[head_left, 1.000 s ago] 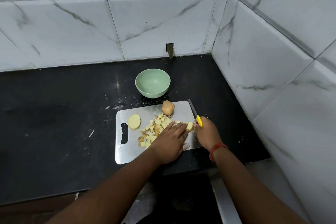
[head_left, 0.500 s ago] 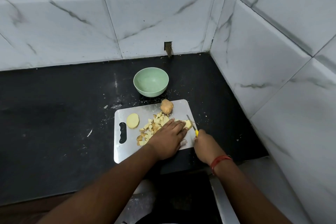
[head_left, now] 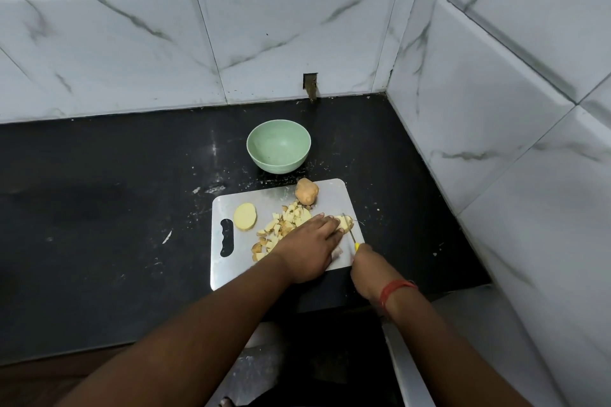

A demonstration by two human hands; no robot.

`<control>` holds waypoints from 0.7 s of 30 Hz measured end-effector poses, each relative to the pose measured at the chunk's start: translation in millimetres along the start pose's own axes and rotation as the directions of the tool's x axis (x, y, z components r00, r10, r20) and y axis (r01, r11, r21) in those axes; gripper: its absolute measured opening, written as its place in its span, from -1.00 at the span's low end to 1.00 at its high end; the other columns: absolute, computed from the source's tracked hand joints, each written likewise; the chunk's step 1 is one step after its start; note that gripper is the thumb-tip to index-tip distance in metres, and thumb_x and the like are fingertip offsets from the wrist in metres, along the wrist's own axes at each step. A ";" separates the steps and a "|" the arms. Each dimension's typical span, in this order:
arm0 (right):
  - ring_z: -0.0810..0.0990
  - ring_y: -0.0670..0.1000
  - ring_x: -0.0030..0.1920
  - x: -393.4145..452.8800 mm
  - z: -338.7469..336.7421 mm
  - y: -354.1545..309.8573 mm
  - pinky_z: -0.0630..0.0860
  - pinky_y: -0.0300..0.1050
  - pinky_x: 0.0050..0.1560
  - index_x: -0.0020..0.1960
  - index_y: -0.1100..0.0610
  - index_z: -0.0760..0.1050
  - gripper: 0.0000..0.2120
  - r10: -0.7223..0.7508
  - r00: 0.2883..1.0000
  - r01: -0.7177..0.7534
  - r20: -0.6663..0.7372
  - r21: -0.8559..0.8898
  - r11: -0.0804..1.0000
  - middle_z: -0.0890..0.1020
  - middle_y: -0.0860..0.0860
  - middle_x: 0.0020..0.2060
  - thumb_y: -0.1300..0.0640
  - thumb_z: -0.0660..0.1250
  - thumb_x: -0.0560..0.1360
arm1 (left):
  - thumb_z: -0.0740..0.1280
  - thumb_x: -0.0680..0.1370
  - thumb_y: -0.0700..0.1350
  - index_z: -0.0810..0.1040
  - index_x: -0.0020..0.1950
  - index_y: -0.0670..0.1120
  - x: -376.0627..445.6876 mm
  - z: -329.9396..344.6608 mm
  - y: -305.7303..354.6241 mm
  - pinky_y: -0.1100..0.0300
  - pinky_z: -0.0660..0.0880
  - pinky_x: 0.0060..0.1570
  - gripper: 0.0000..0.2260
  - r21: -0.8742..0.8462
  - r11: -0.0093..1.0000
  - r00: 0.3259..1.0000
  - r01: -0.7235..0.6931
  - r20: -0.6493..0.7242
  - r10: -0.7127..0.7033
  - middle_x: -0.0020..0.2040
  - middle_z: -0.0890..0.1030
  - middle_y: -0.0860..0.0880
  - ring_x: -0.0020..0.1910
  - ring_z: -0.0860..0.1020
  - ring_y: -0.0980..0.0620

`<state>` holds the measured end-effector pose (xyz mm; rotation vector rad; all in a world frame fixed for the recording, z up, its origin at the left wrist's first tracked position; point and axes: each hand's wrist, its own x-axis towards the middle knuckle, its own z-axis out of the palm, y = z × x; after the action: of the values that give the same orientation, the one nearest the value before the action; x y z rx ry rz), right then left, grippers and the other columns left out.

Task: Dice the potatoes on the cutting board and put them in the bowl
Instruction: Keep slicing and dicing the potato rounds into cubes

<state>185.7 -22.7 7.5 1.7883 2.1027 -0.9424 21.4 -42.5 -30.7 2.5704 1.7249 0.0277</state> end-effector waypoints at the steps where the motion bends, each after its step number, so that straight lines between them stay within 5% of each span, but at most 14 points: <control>1: 0.55 0.24 0.15 -4.6 2.9 5.6 0.43 -0.06 0.01 0.30 0.30 0.32 -0.71 -0.009 1.000 0.009 0.001 0.001 1.000 0.53 0.24 0.15 0.23 0.12 0.60 | 0.06 0.73 0.08 0.28 0.60 -0.19 -0.1 0.3 0.5 0.11 -0.17 0.54 -0.49 0.005 1.000 1.000 0.001 -0.004 -0.001 0.57 0.27 -0.23 0.58 0.20 -0.20; 10: 0.57 0.05 0.01 -29.5 8.6 25.2 0.36 -0.19 -0.08 0.07 0.15 0.28 -0.95 0.027 0.999 -0.027 0.023 0.007 1.000 0.54 0.08 -0.03 0.20 0.12 0.62 | 0.00 0.73 0.15 0.16 0.65 -0.14 -2.4 2.5 0.0 0.05 -0.14 0.60 -0.44 0.009 1.000 0.999 0.017 0.048 -0.017 0.64 0.16 -0.18 0.63 0.07 -0.13; 21: 0.59 0.12 0.11 -3.8 -7.0 -14.6 0.46 -0.11 -0.03 0.31 0.24 0.30 -0.71 0.039 0.999 -0.039 -0.032 -0.029 0.999 0.56 0.18 0.16 0.24 0.16 0.59 | 0.07 0.70 0.16 0.26 0.60 -0.18 -7.3 -3.2 -4.9 0.05 -0.14 0.58 -0.42 0.013 1.000 1.000 -0.019 0.021 0.019 0.57 0.29 -0.20 0.59 0.19 -0.15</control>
<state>174.3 -22.3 19.7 1.8341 2.0811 -0.8751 14.0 -47.3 -27.7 2.5867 1.6994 -0.0090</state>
